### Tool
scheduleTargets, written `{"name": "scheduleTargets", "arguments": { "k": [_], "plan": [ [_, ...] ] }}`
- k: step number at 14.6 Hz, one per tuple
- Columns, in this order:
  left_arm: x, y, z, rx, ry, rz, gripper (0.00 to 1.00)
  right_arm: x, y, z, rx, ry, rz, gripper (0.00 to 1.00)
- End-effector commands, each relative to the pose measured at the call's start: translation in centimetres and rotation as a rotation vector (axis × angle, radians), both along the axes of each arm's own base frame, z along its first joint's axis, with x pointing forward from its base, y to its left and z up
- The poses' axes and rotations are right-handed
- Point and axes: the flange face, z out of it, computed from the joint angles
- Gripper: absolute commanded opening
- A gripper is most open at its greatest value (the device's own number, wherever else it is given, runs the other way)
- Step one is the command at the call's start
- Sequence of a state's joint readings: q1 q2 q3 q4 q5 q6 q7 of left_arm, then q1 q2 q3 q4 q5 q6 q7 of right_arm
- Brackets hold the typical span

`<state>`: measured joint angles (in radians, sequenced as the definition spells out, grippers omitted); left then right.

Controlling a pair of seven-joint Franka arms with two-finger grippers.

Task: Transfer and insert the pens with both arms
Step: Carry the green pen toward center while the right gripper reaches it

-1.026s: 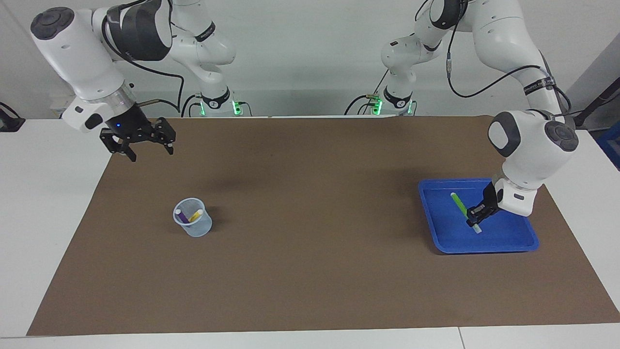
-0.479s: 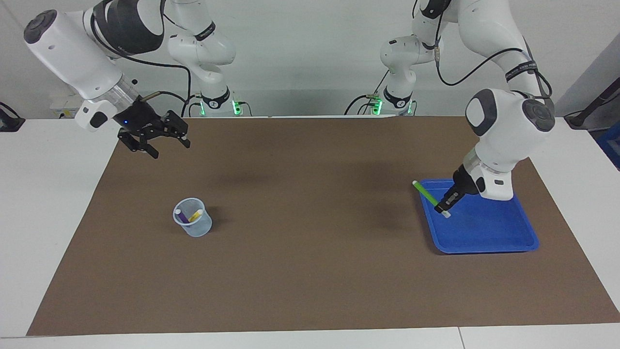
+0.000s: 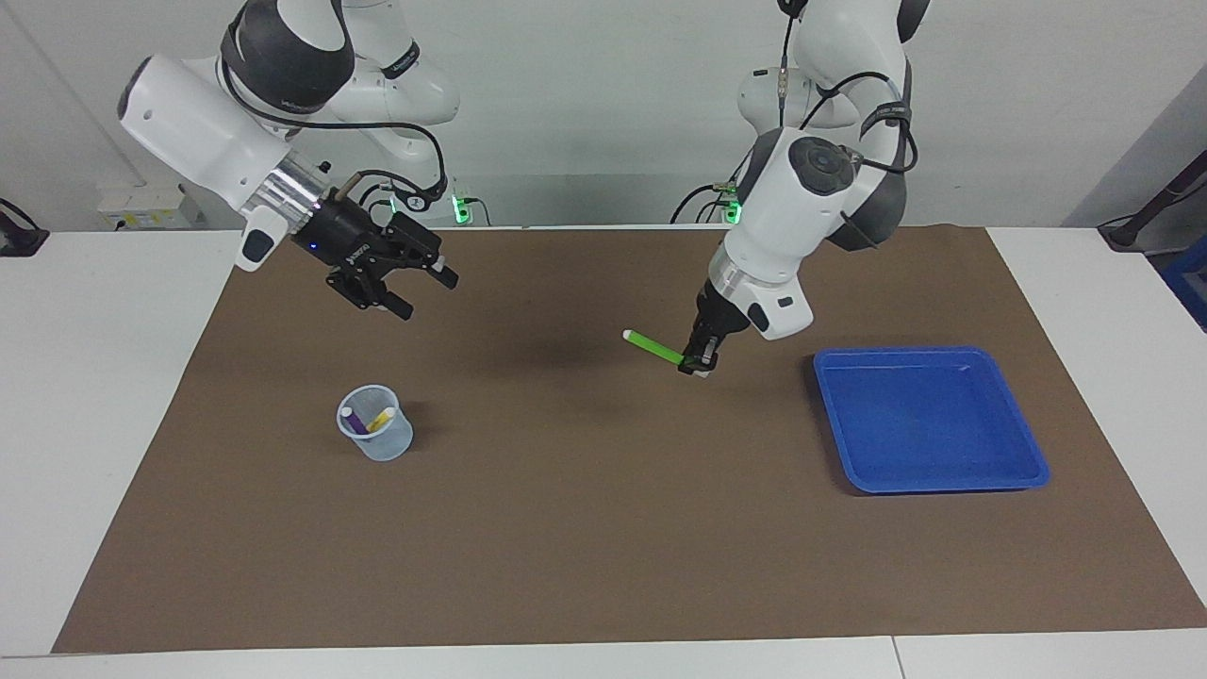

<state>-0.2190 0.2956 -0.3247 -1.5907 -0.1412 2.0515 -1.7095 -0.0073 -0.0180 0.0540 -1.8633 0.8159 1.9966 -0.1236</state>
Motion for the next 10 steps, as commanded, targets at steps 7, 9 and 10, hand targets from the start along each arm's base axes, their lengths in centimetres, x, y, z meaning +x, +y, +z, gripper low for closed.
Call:
{"name": "scheduleTargets", "arguments": {
  "k": [7,9,10],
  "plan": [
    [-5.5,-11.9,2.7,-0.255,-0.089,0.283,0.0,2.1,5.6,-5.0,0.036,-0.044,-0.026,1.0],
    [-5.4,-12.2,3.1,-0.297,-0.121,0.306,0.0,2.2,5.4,-4.6,0.04,-0.043,-0.026,1.0],
    [-5.3,-12.1,2.9,-0.303,-0.124,0.315,0.0,2.1,5.4,-4.5,0.041,-0.044,-0.024,1.0]
  ]
}}
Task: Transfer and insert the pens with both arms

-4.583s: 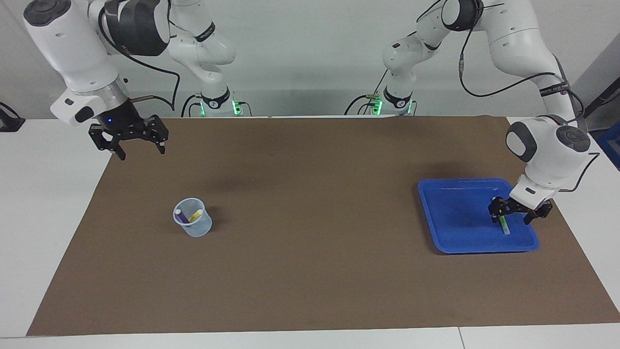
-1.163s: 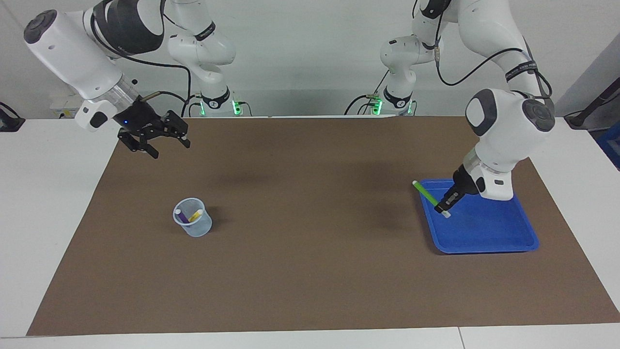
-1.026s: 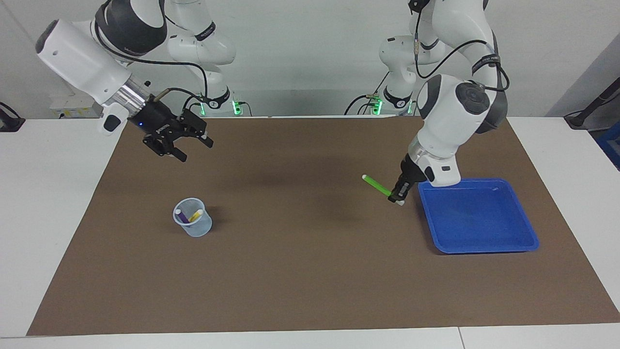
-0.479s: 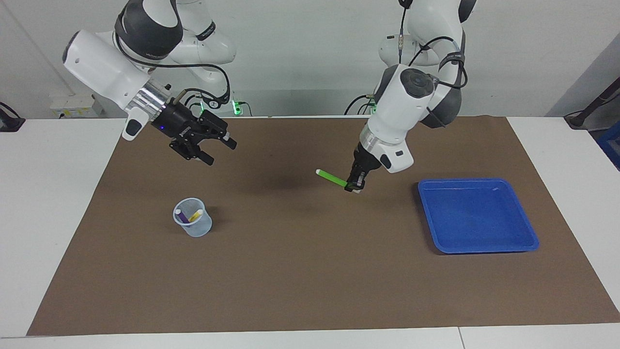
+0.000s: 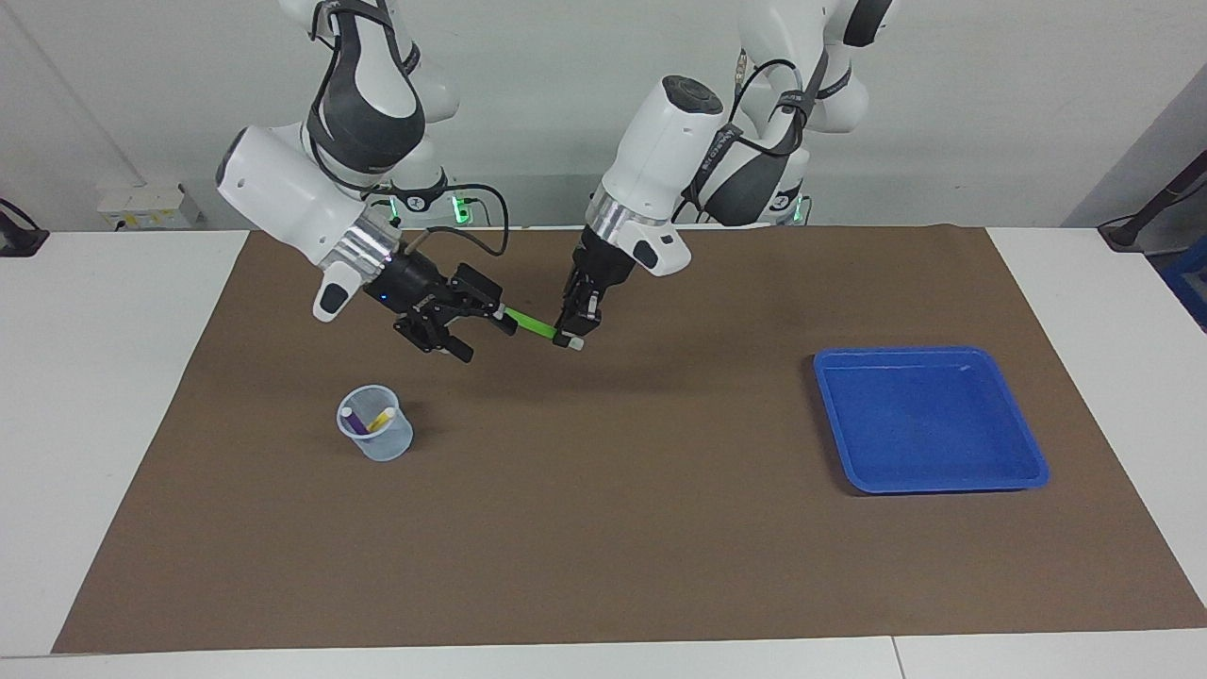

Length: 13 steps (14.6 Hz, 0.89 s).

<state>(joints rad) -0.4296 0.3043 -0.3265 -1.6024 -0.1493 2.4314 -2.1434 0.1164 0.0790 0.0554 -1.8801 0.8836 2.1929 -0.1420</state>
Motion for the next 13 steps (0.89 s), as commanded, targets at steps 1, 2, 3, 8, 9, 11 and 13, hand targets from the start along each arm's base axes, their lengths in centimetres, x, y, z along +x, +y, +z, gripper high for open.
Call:
{"name": "scheduleTargets", "arguments": {
  "k": [1,2,3,8,9,11,13],
  "plan": [
    [0.4,0.3,-0.4,-0.047,-0.018,0.049,0.0,0.0,-0.5,0.7,0.022,-0.02,0.002,1.0],
    [0.5,0.4,-0.5,-0.061,-0.035,0.058,0.0,-0.1,-0.5,0.8,0.022,-0.022,0.003,0.97],
    [0.6,0.5,-0.3,-0.072,-0.048,0.064,0.0,-0.1,-0.5,0.8,0.02,-0.024,0.003,0.91],
    [1.0,0.6,-0.8,-0.091,-0.064,0.082,0.0,0.1,-0.2,1.7,0.026,-0.034,0.001,0.59],
    [1.1,0.6,-0.7,-0.1,-0.074,0.086,0.0,0.2,-0.2,1.8,0.026,-0.035,0.001,0.55],
    [1.1,0.6,-0.8,-0.109,-0.085,0.09,0.0,0.2,-0.1,1.9,0.027,-0.036,-0.002,0.49],
    [1.1,0.5,-0.8,-0.112,-0.087,0.091,0.0,0.2,-0.2,2.0,0.027,-0.038,-0.006,0.42]
  ]
}}
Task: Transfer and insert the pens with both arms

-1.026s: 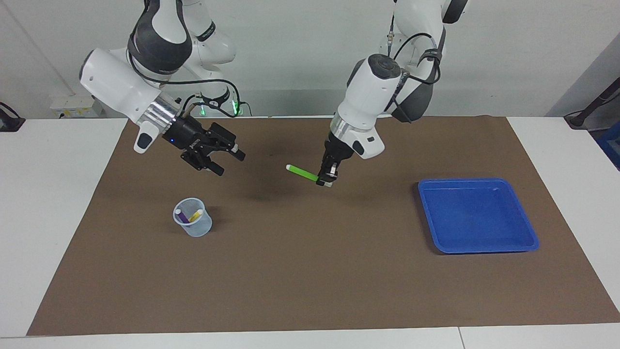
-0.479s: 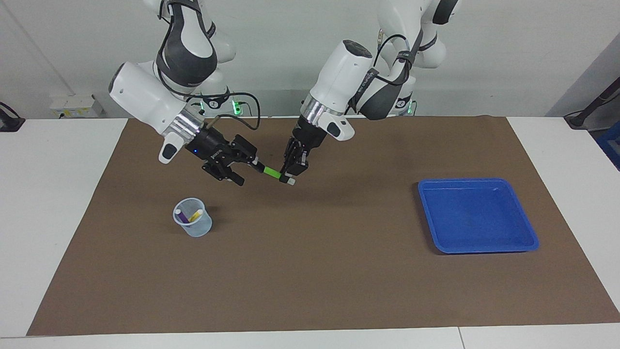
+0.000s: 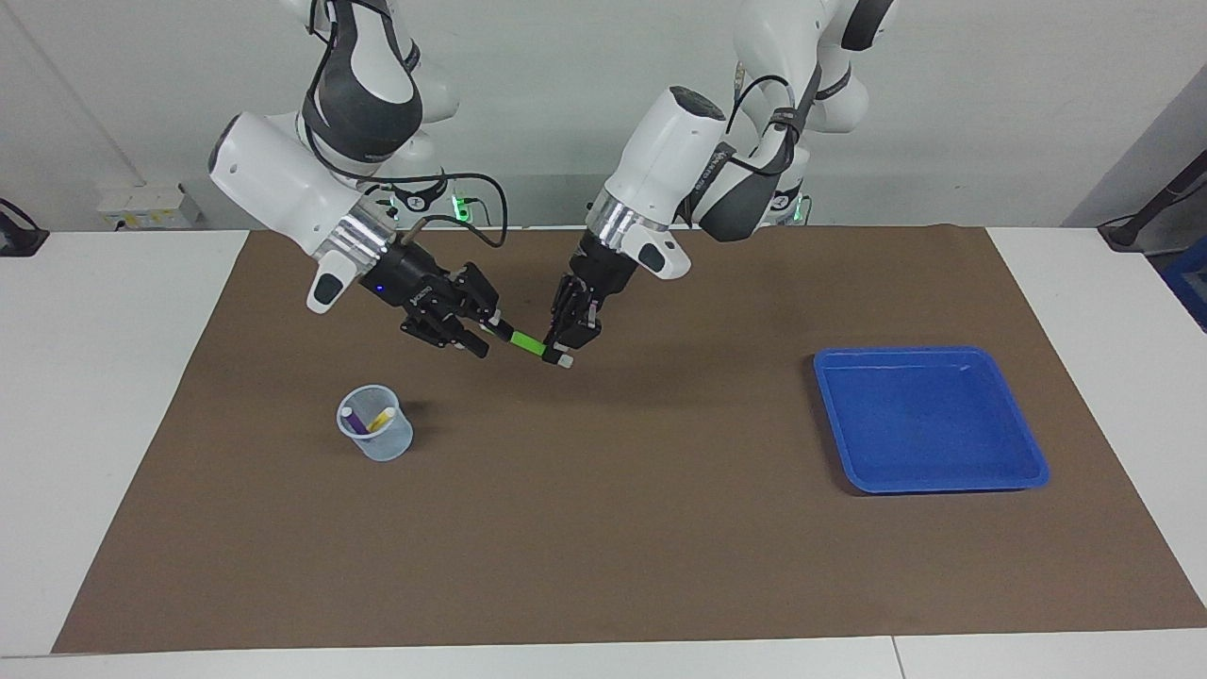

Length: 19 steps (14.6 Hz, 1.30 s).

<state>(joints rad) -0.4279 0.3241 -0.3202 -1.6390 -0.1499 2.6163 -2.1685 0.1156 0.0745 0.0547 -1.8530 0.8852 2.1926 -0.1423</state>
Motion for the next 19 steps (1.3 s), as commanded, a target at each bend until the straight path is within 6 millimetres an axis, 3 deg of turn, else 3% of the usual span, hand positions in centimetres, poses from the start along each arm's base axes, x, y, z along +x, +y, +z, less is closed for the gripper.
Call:
{"name": "scheduleTargets", "arguments": {
  "k": [1,6,9,15,16,17,19],
  "plan": [
    [-0.1,0.2,0.1,-0.03,-0.011,0.022,0.0,-0.1,-0.1,0.3,0.019,-0.008,-0.004,0.38],
    [-0.2,0.0,0.3,-0.045,-0.013,0.035,0.0,0.0,0.0,0.7,0.02,-0.015,-0.002,0.23],
    [-0.2,0.0,0.3,-0.046,-0.013,0.036,0.0,0.2,-0.1,1.1,0.019,-0.024,-0.001,0.0],
    [-0.2,0.0,0.4,-0.034,-0.027,0.02,0.0,0.4,-0.5,1.5,0.004,-0.035,0.002,0.0],
    [-0.2,0.0,0.4,-0.031,-0.028,0.018,0.16,0.5,-0.5,1.7,-0.013,-0.04,0.009,0.0],
    [-0.2,0.0,0.4,-0.028,-0.03,0.015,0.43,0.5,-0.4,1.7,-0.037,-0.046,0.02,0.0],
    [-0.3,0.0,0.4,-0.025,-0.026,0.013,0.72,0.5,-0.5,2.1,-0.048,-0.054,0.023,0.0]
  ]
}}
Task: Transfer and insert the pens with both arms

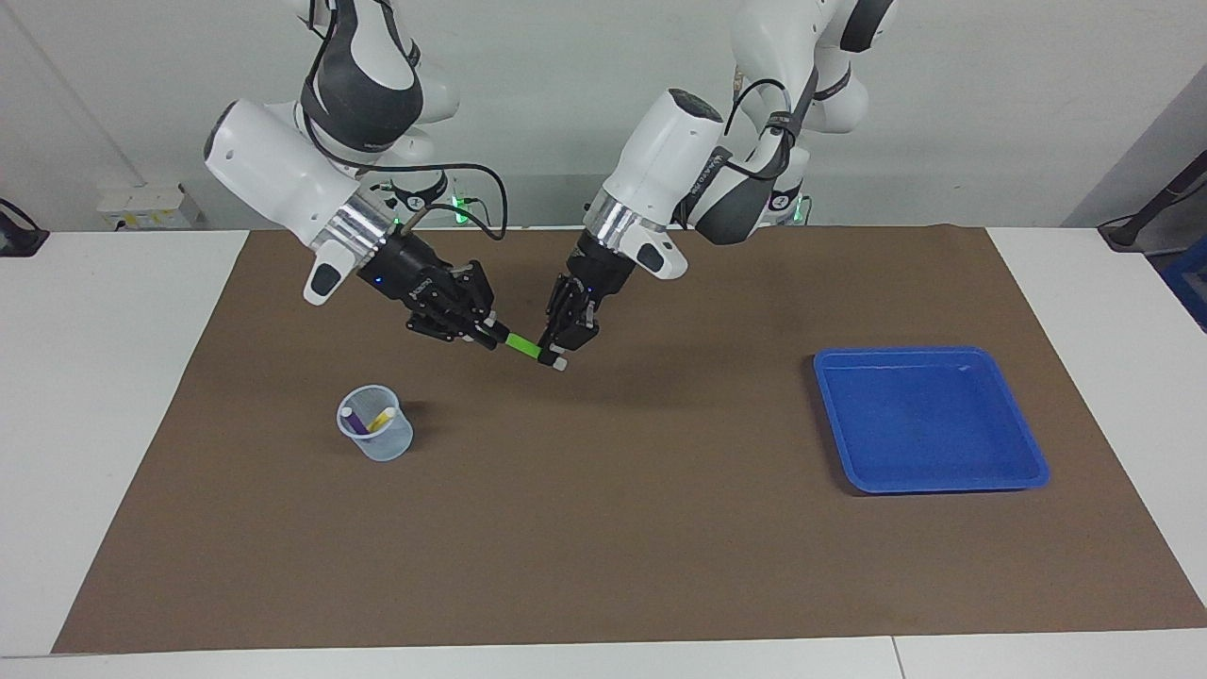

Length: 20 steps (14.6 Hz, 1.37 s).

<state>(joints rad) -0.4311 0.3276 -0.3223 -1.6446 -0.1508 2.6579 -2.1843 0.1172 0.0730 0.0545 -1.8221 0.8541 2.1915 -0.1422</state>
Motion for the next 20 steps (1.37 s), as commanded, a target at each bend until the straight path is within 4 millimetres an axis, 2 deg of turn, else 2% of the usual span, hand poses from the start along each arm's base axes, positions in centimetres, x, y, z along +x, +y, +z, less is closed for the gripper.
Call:
{"name": "scheduleTargets", "arguments": {
  "k": [1,2,5,7,8,11,13,14,16,19,20],
  "plan": [
    [-0.2,0.2,0.4,0.004,-0.007,-0.003,0.93,0.3,-0.5,0.7,-0.024,-0.02,0.012,0.0],
    [-0.4,0.3,0.5,0.006,-0.007,-0.005,1.0,0.3,-0.5,0.7,-0.024,-0.02,0.011,0.0],
    [-0.5,0.9,1.0,0.041,0.027,-0.013,1.0,0.4,-1.1,1.0,-0.098,-0.033,0.037,0.0],
    [-0.5,1.7,1.6,0.065,0.047,-0.011,1.0,1.0,-2.6,1.2,-0.197,-0.027,0.083,0.0],
    [0.0,2.7,1.8,0.082,0.059,-0.007,1.0,1.3,-3.8,1.7,-0.26,-0.028,0.099,0.0],
    [1.2,5.8,2.7,0.139,0.054,-0.031,1.0,1.7,-5.5,0.2,-0.468,-0.02,0.156,0.0],
    [2.8,9.1,2.8,0.196,0.057,-0.057,1.0,1.8,-7.8,-0.4,-0.586,-0.017,0.168,0.0],
    [3.4,11.3,3.6,0.229,0.052,-0.075,1.0,1.9,-9.0,-0.8,-0.628,-0.012,0.172,0.0],
    [4.9,16.3,3.9,0.307,0.055,-0.134,1.0,2.4,-11.2,-2.0,-0.684,-0.006,0.184,0.0],
    [5.6,21.2,4.0,0.407,0.051,-0.28,1.0,2.6,-13.0,-4.4,-0.73,0.033,0.198,0.0],
    [5.8,22.4,4.1,0.429,0.049,-0.32,1.0,2.6,-13.1,-5.1,-0.734,0.042,0.203,0.0]
  ]
}}
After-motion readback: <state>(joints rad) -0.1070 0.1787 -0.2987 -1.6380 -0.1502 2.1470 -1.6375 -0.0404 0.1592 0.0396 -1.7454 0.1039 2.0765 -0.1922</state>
